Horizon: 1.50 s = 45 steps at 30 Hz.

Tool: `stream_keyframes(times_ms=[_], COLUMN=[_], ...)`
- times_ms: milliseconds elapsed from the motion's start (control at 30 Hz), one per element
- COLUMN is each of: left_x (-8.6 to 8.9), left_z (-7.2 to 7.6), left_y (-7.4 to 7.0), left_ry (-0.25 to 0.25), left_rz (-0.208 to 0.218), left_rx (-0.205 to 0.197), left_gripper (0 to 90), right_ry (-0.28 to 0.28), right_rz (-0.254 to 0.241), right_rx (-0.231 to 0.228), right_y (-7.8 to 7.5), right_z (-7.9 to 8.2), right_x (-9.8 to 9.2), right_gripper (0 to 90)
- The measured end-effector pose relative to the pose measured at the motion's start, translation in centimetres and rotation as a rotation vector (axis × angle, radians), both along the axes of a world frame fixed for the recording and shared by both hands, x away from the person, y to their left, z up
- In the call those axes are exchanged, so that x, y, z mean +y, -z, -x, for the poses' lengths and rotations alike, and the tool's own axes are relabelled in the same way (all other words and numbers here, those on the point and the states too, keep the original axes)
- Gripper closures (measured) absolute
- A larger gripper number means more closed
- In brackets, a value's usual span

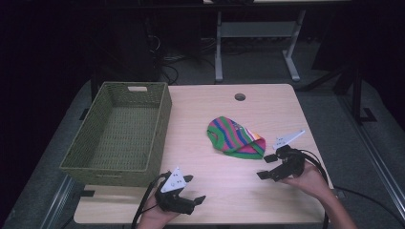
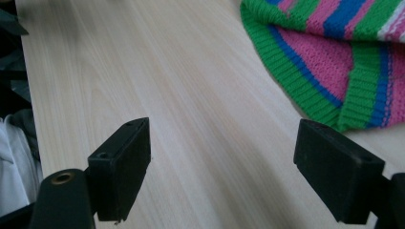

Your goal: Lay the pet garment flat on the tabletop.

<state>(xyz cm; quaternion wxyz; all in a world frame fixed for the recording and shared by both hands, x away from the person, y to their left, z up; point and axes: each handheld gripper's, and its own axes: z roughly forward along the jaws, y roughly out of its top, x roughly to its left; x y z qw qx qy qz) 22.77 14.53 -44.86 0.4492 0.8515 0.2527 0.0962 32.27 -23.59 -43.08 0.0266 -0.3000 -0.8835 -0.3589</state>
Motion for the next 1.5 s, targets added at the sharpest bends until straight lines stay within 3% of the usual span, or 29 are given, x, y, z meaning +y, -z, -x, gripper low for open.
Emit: stream_keyframes(times_ms=[300,867,1000,1333,1500], left_x=[0.0,0.1,0.0,0.2,0.2], left_z=[0.0,-0.1,0.0,-0.1,0.0], left_y=[0.0,-0.1,-0.2,-0.2,-0.3], left_ry=[-0.003,-0.003,0.005,0.005,0.004], left_rz=[0.008,0.010,0.000,0.000,0.002], left_rx=[0.002,0.000,-0.004,-0.013,-0.014], left_gripper=[21.0,21.0,21.0,20.9,20.9], right_ry=[-0.016,-0.058,-0.057,-0.089,-0.073], right_rz=[0.013,0.070,0.081,0.173,0.241], right_rx=[0.048,0.027,0.044,0.044,0.055], right_y=[0.0,-1.9,-2.1,-2.6,-2.5], right_z=[-1.6,-4.6,-5.4,-7.4,-8.6], right_x=[0.6,2.8,3.6,7.1,8.5], right_gripper=[18.4,19.3,19.5,19.5,21.0])
